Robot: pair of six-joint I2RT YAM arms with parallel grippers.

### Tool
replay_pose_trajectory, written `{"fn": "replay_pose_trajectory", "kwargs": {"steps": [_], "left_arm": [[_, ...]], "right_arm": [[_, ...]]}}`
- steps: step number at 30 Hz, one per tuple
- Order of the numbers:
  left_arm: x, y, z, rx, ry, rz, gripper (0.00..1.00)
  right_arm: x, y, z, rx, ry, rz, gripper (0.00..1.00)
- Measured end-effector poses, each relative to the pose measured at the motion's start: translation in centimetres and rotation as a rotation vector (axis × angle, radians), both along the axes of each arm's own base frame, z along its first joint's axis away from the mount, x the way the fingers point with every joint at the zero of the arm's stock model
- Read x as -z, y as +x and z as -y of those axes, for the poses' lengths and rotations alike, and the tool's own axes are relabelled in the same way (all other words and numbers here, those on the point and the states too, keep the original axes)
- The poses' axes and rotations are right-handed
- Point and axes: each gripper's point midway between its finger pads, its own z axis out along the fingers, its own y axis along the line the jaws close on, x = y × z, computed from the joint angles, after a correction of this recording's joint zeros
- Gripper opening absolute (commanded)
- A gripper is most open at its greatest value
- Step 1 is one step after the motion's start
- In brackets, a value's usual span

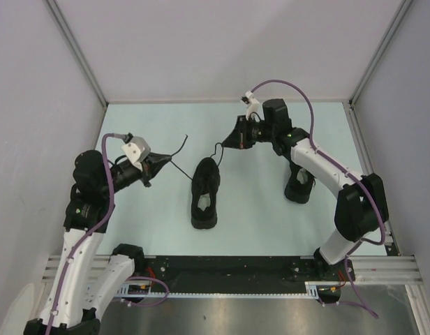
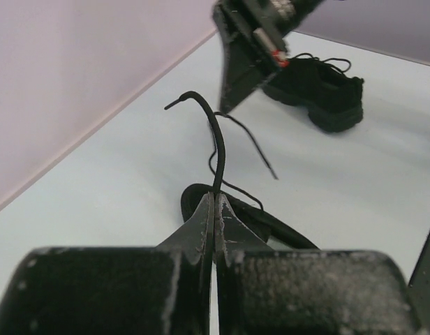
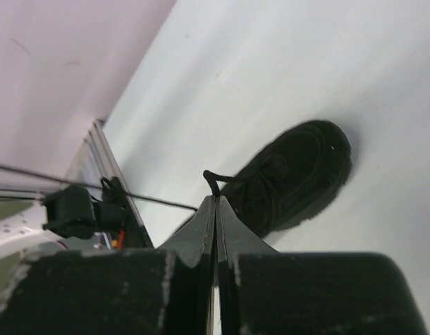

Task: Tie the shoes

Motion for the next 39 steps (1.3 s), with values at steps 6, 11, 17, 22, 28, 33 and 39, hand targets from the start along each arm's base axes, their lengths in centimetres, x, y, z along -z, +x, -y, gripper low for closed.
{"fn": "replay_pose_trajectory", "kwargs": {"steps": [6,11,17,22,28,33,39], "left_arm": [[-0.1,-3.1,0.4,0.078,0.023,0.034,0.0],[0.6,-4.5,0.5,0.12,0.046,0.03,0.0],[2.2,-6.0,0.7,0.165,0.069,-0.018,0.0],[2.7,-6.9,0.6,0.17,0.077,-0.018,0.0],[4.4,-7.3,0.5,0.175,0.087,-0.043,0.0],[6.0,-7.5,0.4,0.179,0.105,-0.06,0.0],[7.3,-7.0,-0.1,0.132,0.108,-0.085,0.0]], "right_arm": [[-0.7,1.8,-3.6,-0.003,0.107,-0.09,0.0],[-0.1,0.2,-9.8,-0.086,0.156,-0.17,0.0],[1.8,-4.8,-16.8,-0.218,0.16,-0.25,0.0],[4.3,-9.2,-19.8,-0.304,0.125,-0.295,0.0],[6.5,-11.3,-19.5,-0.35,0.086,-0.346,0.34],[6.8,-11.4,-19.0,-0.389,0.078,-0.33,0.49],[5.8,-10.0,-18.0,-0.4,0.086,-0.292,0.56]]}}
